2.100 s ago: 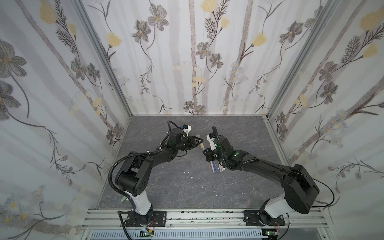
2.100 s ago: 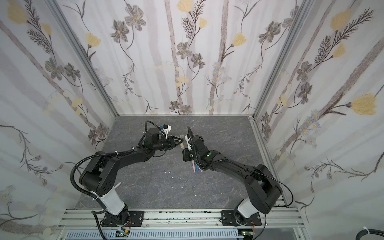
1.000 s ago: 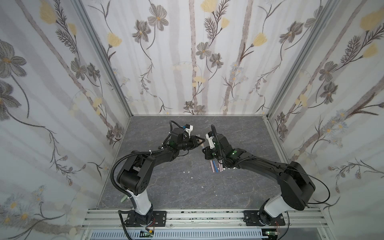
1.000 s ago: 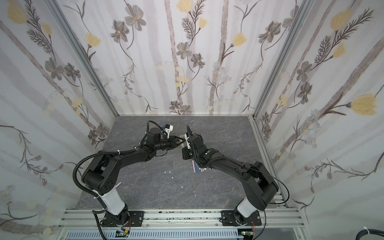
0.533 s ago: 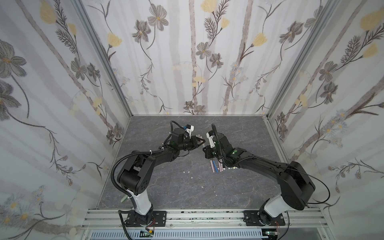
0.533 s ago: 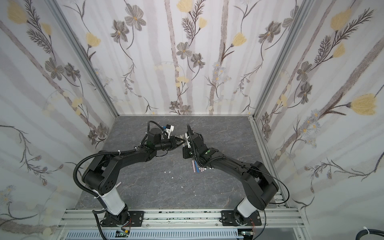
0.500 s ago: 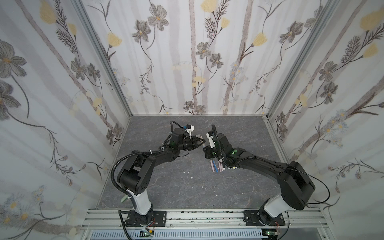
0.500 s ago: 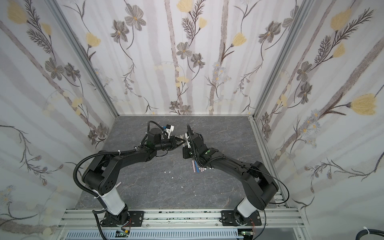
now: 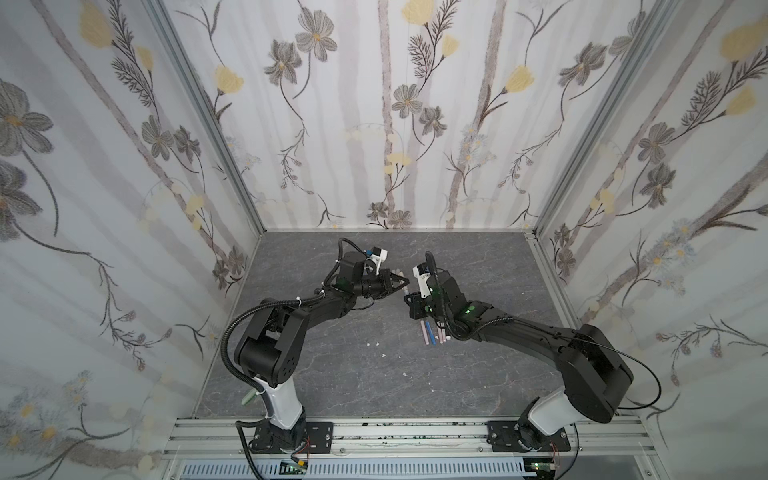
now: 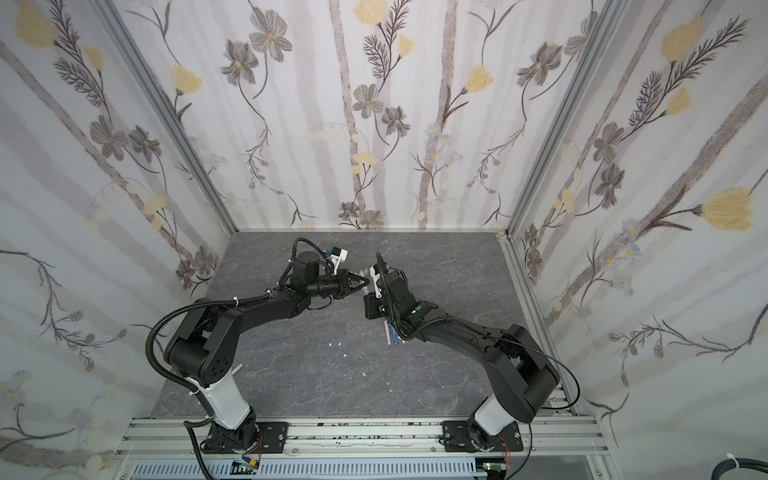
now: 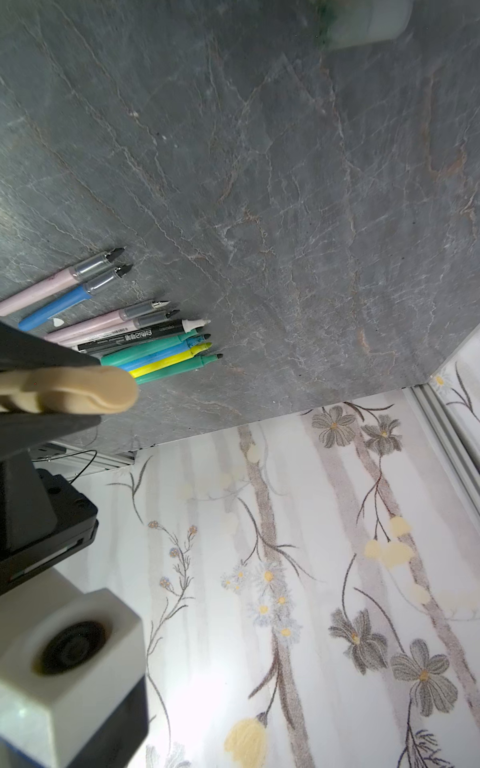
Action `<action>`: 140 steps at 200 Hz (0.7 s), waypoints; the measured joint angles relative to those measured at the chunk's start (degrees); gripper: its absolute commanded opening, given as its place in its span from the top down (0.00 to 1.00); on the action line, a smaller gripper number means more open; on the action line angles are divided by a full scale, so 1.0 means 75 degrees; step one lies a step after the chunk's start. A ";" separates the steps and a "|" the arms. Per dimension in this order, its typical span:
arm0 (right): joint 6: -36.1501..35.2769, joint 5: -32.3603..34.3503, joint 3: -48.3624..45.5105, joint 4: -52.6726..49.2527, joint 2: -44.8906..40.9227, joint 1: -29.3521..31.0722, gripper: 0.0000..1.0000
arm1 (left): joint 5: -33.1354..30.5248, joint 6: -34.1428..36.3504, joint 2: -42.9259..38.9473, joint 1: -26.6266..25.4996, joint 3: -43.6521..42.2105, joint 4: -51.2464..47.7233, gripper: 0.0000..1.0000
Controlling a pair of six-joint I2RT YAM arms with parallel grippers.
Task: Open the pen caps
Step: 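Pull the right gripper away to slide the pen out of the cap, then lower the uncapped pen beside the pens while the left gripper carries the cap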
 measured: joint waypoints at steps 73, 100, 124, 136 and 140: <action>0.0227 0.0035 -0.0985 -0.0804 -0.0624 0.0711 1.00 | -0.0994 0.0437 0.0323 0.0691 0.0192 -0.0137 1.00; 0.0402 0.0128 -0.1142 -0.0848 -0.0691 0.0772 1.00 | -0.1195 0.0501 0.0268 0.1008 0.0143 -0.0227 1.00; 0.0525 0.0344 -0.1043 -0.0927 -0.0431 0.0836 1.00 | -0.1309 0.0740 0.0087 0.1376 0.0108 -0.0536 1.00; 0.0638 0.0522 -0.0851 -0.1099 -0.0154 0.0854 1.00 | -0.1381 0.0903 -0.0006 0.1577 0.0114 -0.0787 1.00; 0.0667 0.0592 -0.0775 -0.1142 -0.0050 0.0860 1.00 | -0.1431 0.0968 -0.0032 0.1638 0.0119 -0.0886 1.00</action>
